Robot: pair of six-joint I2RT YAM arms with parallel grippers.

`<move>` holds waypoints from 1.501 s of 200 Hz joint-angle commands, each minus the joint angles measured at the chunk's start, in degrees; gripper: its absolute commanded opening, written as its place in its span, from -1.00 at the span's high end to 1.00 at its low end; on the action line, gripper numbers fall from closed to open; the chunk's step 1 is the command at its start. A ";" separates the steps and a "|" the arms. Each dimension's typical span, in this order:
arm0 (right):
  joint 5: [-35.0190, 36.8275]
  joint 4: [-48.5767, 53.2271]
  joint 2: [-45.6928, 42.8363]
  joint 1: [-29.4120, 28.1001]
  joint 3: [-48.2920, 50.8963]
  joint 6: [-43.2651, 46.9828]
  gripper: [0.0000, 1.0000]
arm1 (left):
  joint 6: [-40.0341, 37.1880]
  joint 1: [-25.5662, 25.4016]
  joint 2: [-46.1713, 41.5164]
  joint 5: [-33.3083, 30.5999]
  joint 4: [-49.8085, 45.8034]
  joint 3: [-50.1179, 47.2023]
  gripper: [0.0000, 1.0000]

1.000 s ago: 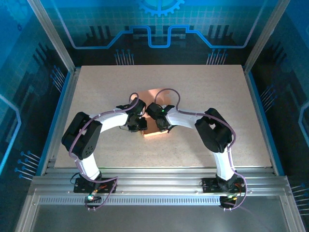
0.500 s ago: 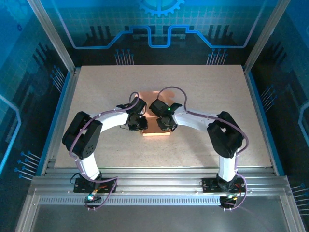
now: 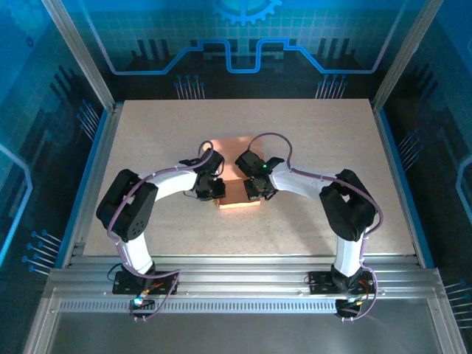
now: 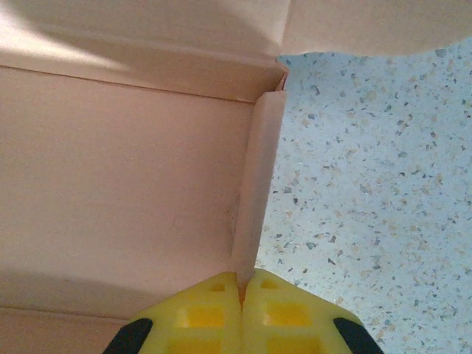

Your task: Fold the paper box

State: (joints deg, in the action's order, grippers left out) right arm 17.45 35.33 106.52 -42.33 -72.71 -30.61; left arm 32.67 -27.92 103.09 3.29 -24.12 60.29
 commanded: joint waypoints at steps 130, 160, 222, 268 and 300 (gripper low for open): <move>21.70 11.12 13.68 -8.47 -2.65 -5.29 1.00 | 0.37 -1.18 1.43 2.46 -0.06 2.20 0.56; 19.58 9.21 10.09 -8.20 -2.29 -4.41 0.94 | 0.12 -1.18 1.14 1.66 -0.46 2.20 0.55; 15.38 4.35 -2.89 -5.57 0.97 -2.62 0.04 | -1.64 -1.00 -1.39 -0.48 0.39 1.45 0.27; 9.88 -1.76 -14.16 -2.01 8.44 -1.83 -0.27 | -2.23 -1.06 -3.51 -0.83 2.07 0.87 0.03; -3.79 -10.21 -22.56 5.62 14.23 1.85 -0.33 | -3.31 -0.69 -7.31 -1.38 3.71 -1.11 -0.28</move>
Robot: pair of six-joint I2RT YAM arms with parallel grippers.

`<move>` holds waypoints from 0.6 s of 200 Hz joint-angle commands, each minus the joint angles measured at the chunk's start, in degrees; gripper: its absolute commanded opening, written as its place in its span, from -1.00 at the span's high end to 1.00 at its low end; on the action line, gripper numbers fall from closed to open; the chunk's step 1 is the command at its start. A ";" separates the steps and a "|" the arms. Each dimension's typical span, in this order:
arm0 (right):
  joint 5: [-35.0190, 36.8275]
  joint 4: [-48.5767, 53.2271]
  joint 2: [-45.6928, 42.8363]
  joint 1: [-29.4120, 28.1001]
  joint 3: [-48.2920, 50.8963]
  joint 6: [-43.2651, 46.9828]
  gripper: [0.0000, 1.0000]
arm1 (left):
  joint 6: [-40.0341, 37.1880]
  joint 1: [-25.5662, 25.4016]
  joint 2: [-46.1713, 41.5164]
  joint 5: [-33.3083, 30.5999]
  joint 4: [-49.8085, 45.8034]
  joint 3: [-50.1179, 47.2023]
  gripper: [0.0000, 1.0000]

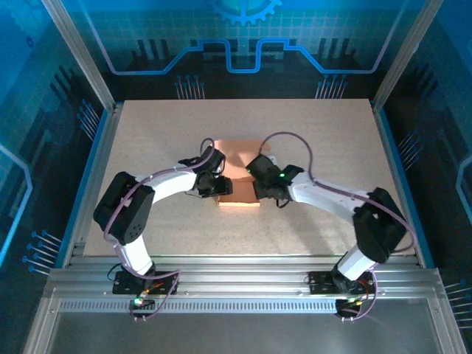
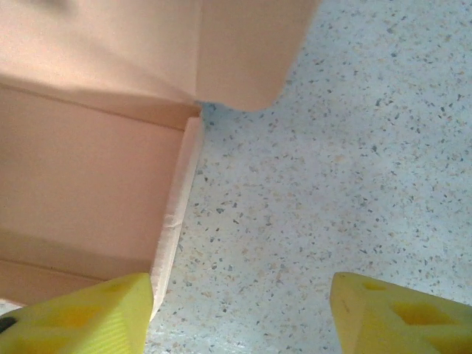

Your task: Fold the paper box

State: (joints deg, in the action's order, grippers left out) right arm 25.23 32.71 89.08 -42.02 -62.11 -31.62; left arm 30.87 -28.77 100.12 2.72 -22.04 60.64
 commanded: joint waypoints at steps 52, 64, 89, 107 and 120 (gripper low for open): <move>-31.32 -16.51 -8.14 18.07 4.40 12.75 -0.31 | -5.07 1.48 -17.30 -0.76 8.86 -9.33 -0.60; -33.60 -17.31 -6.75 19.53 3.26 16.19 -0.26 | -5.59 2.11 -20.33 -0.74 10.21 -10.89 -0.63; -33.08 -16.96 -3.10 20.62 0.50 22.45 -0.12 | -7.56 5.02 -24.79 1.75 13.55 -13.49 -0.66; -34.10 -18.46 -1.73 21.01 0.38 26.25 -0.05 | -9.92 8.26 -25.51 5.87 15.20 -13.63 -0.66; -35.88 -19.06 -1.18 21.04 0.15 29.24 -0.02 | -11.12 10.52 -24.79 9.38 15.63 -12.52 -0.65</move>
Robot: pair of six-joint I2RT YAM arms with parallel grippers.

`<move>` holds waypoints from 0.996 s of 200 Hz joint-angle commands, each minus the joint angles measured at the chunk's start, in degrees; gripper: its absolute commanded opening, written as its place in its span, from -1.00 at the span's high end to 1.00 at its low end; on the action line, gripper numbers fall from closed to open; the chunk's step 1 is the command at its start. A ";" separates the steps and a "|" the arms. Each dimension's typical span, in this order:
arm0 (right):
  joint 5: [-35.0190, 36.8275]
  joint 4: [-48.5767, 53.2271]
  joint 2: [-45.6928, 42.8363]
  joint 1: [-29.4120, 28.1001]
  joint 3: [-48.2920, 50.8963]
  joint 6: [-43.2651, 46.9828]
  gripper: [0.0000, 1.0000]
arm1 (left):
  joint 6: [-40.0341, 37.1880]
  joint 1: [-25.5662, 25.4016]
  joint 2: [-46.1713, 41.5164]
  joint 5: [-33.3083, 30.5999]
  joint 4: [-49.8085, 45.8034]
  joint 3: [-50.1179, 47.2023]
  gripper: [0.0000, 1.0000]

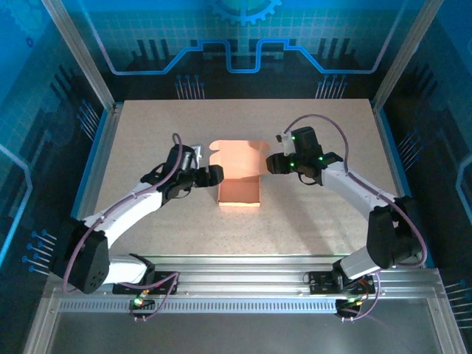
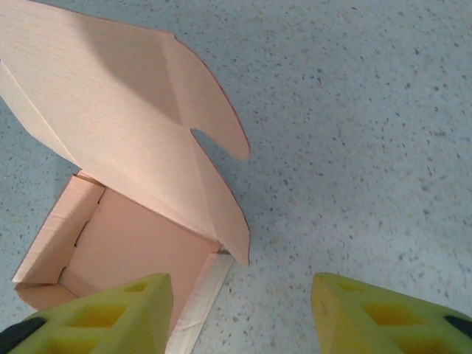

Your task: Fold the paper box

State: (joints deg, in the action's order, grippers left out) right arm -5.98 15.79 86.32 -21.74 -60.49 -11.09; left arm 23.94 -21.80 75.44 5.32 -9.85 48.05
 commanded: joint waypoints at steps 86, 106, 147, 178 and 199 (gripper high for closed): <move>-16.07 13.05 14.06 5.86 -18.65 23.48 -0.17 | -25.73 11.43 13.71 24.18 -1.75 14.30 -0.65; -18.97 18.83 17.83 5.82 -24.78 26.28 -0.14 | -30.40 11.43 16.36 26.47 -0.50 15.78 -0.57; -20.38 28.45 23.92 4.92 -33.68 31.01 -0.11 | -37.65 11.43 24.54 25.54 -12.29 26.06 -0.50; -19.06 34.23 27.24 3.75 -38.56 33.29 -0.05 | -35.25 11.44 27.20 27.12 -11.28 28.76 -0.28; -16.75 36.59 28.44 2.67 -40.07 34.61 0.00 | -34.83 11.43 28.71 28.31 -12.86 30.55 -0.13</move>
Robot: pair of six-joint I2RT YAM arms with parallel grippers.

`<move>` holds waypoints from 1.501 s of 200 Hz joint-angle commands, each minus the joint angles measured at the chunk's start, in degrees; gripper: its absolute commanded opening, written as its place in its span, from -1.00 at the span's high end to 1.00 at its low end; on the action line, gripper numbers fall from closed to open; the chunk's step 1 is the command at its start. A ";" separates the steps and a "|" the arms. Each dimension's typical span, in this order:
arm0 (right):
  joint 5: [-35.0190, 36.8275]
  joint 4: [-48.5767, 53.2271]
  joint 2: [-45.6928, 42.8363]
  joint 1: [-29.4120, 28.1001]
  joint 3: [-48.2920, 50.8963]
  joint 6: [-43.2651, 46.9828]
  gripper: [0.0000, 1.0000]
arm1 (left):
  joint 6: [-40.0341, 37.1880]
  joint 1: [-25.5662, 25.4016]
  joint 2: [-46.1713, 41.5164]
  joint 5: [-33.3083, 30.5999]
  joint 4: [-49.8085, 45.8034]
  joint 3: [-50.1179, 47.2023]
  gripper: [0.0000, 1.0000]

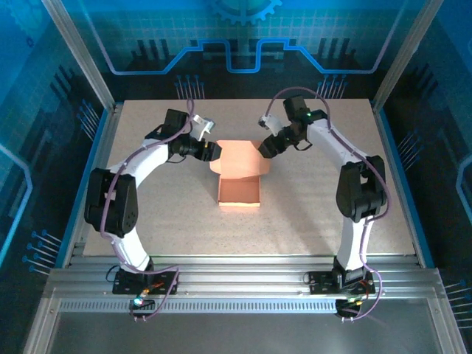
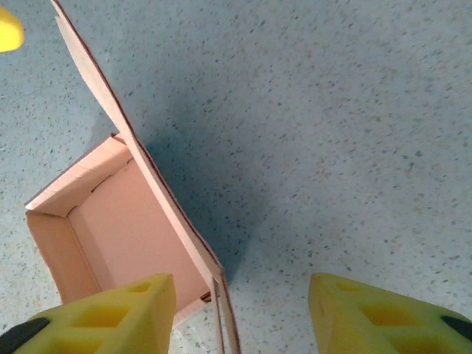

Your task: Fold the paper box

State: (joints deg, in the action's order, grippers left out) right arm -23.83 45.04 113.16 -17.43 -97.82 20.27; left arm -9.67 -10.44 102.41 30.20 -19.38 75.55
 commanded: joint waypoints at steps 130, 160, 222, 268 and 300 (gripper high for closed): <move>4.76 10.49 1.89 -3.49 -4.11 5.34 1.00 | -4.59 -0.37 1.70 4.82 -5.49 3.21 0.07; 4.41 10.80 1.88 -3.53 -4.21 6.48 1.00 | -9.96 -0.35 2.31 6.61 -8.20 4.37 0.13; 3.81 11.50 1.88 -3.49 -4.75 7.02 1.00 | -11.14 -0.37 3.41 7.03 -10.64 6.25 0.61; 3.93 11.96 2.19 -3.40 -5.43 7.07 1.00 | -14.99 -0.29 3.32 4.81 -15.21 6.93 0.40; 4.10 12.26 2.57 -3.40 -6.05 6.98 1.00 | -16.56 -0.28 3.59 5.27 -17.47 7.33 0.40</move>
State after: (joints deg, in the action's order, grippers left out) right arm -19.92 54.92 114.78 -20.21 -101.91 26.33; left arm -23.09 -10.57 105.10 34.76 -33.06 81.14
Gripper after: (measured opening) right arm 0.053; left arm 0.288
